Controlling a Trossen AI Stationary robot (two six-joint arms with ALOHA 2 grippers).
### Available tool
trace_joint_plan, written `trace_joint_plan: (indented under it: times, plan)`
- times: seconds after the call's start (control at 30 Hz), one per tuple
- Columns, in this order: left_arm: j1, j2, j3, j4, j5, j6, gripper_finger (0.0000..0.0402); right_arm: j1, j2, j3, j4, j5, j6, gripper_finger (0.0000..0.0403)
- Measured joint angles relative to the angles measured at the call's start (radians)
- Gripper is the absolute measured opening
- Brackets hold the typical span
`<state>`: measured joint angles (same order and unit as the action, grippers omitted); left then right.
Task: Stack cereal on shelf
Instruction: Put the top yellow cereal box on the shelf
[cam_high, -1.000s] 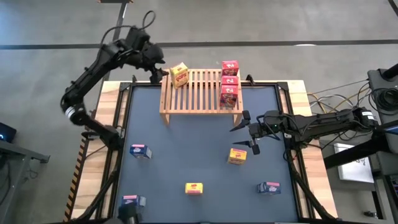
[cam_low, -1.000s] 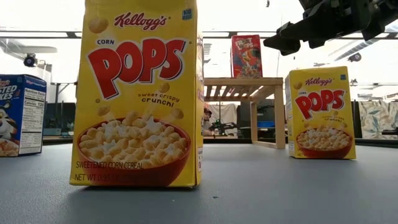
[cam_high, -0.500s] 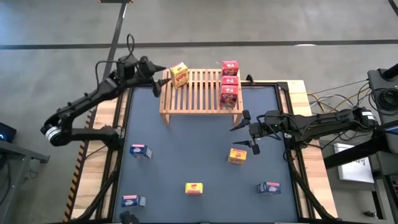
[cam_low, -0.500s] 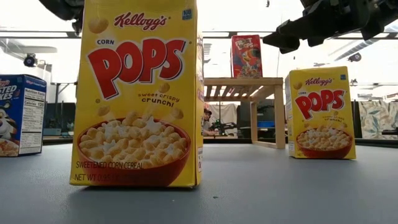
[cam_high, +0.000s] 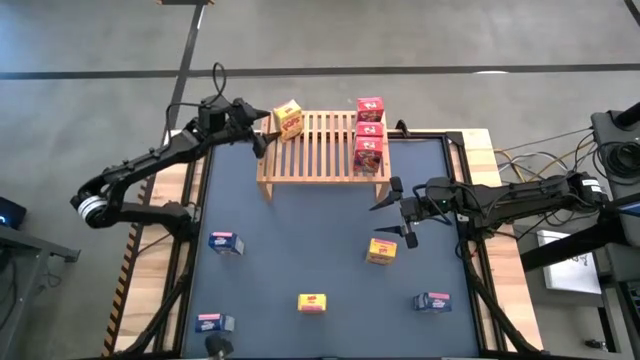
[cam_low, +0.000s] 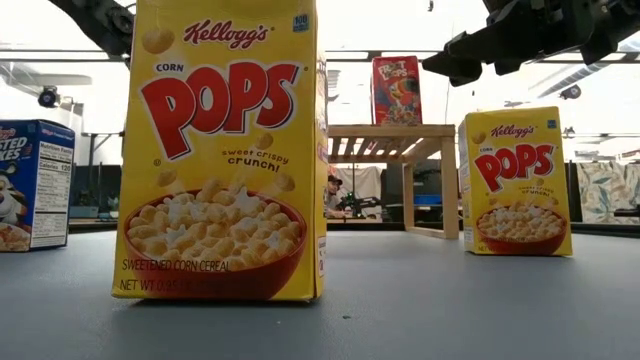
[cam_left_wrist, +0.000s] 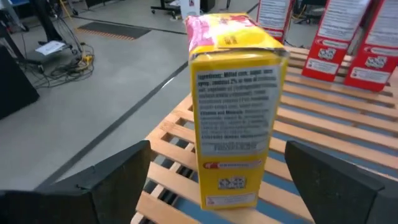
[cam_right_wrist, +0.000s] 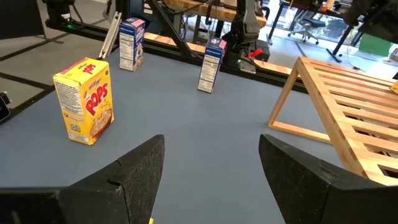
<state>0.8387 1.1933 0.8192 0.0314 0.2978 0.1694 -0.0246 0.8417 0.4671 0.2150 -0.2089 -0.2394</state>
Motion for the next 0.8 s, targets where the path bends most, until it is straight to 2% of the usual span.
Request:
trace_joint_plan:
  times: [0.17,0.33,0.8]
  plan:
    - [-0.001,0.058,0.000,0.065,0.021,-0.033,0.0355,0.000,0.000,0.000,0.000,0.000,-0.005,0.0251]
    - [-0.001,0.105,0.000,0.131,0.025,-0.041,0.0334,0.000,0.000,0.000,-0.001,0.000,-0.004,0.0251]
    - [-0.001,0.124,0.000,0.170,0.026,-0.031,0.0190,0.000,0.000,0.000,-0.001,0.000,-0.004,0.0251]
